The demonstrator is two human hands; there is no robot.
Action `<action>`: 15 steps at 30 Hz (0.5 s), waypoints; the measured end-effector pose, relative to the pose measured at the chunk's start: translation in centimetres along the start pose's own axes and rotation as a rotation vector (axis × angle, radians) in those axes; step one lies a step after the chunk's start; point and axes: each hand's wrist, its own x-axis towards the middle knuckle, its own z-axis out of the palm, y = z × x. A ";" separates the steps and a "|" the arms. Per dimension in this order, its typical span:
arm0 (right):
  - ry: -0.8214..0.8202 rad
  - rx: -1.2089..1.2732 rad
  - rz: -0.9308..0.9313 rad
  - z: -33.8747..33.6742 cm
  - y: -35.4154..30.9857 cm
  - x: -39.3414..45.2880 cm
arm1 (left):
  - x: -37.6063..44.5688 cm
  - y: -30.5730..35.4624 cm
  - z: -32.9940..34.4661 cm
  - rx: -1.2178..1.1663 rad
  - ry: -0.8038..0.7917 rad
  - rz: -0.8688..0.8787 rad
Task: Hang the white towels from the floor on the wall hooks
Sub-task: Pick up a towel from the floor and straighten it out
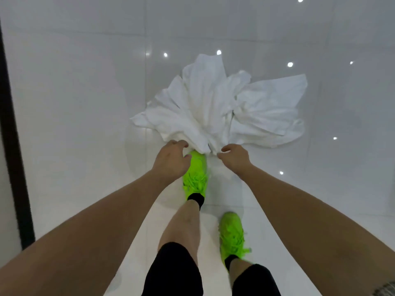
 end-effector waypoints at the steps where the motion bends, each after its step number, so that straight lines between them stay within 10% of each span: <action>1: 0.003 0.089 0.041 0.4 -0.4 2.0 | 1.7 -0.5 0.1 0.013 -0.006 0.003; 15: 0.036 1.122 0.519 6.8 -0.4 17.0 | 13.6 -5.1 5.5 0.079 -0.076 0.010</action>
